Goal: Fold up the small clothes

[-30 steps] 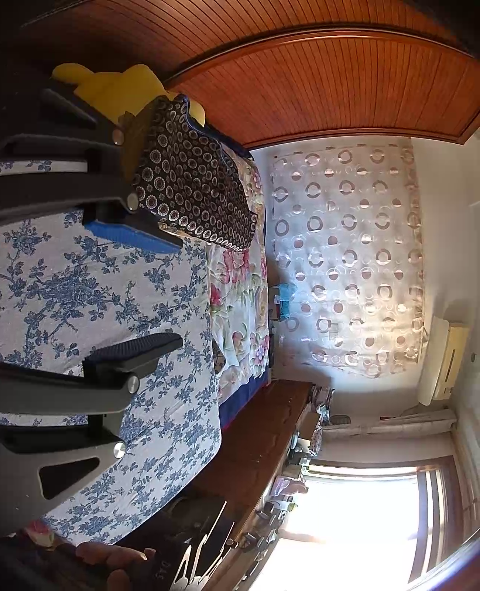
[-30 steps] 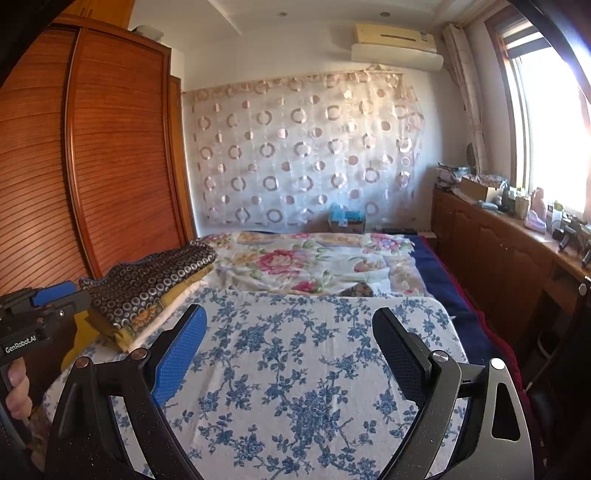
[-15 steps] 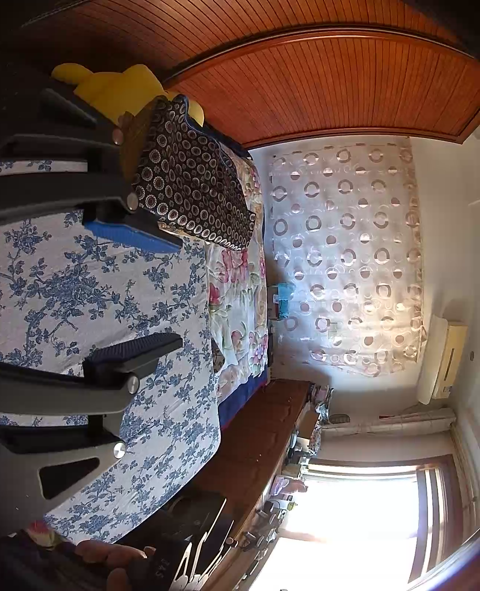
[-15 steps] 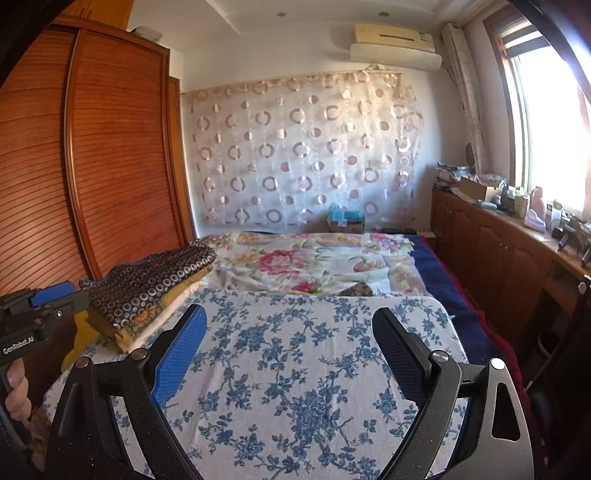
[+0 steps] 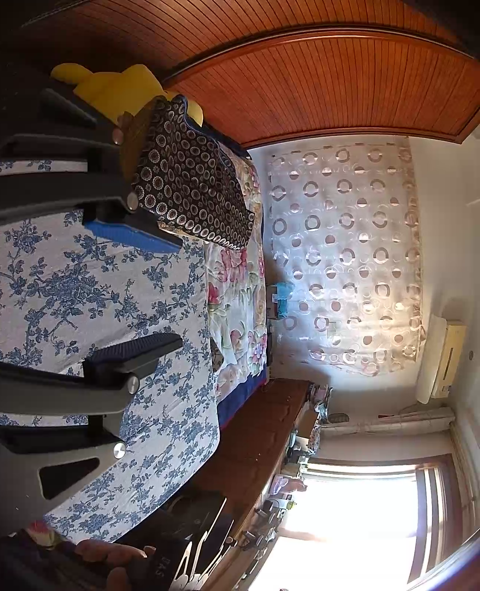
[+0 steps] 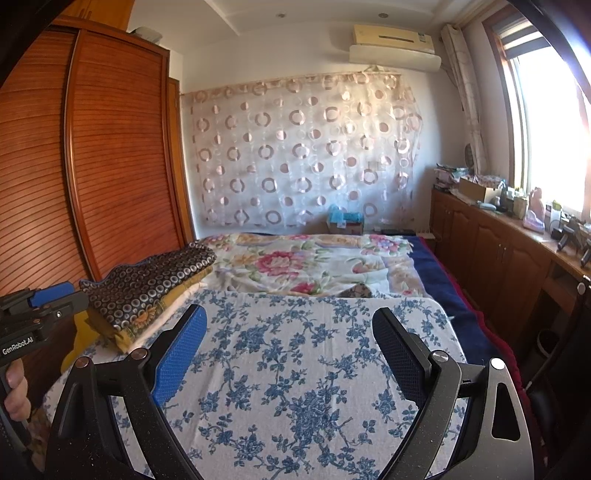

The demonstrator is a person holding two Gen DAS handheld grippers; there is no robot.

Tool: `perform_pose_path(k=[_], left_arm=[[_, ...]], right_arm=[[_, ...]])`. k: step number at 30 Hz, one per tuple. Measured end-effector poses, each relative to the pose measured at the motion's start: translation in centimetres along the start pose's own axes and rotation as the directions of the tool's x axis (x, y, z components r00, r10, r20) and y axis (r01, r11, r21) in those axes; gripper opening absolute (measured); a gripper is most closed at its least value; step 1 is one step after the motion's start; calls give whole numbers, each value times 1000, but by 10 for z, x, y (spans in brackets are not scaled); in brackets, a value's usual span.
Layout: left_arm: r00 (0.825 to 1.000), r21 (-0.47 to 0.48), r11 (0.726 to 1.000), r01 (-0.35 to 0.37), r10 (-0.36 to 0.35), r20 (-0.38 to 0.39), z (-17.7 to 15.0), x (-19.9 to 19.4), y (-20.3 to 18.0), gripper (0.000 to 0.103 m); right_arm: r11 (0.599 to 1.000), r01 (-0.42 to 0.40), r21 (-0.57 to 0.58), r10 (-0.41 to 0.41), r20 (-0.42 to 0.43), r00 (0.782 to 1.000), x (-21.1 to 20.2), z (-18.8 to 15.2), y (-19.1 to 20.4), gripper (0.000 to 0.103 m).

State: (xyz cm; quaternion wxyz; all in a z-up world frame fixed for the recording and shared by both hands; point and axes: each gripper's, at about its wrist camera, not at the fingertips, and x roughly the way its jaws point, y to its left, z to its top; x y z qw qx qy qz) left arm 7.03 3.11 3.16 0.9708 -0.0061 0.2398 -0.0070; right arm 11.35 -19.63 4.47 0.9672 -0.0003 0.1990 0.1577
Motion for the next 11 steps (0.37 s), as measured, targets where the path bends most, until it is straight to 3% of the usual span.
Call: perform_pose_path(k=[11], left_arm=[[1000, 0, 1000, 1, -1, -1, 1, -2, -2, 45]], right_arm=[[1000, 0, 0, 0, 2, 1000, -1, 0, 0, 93]])
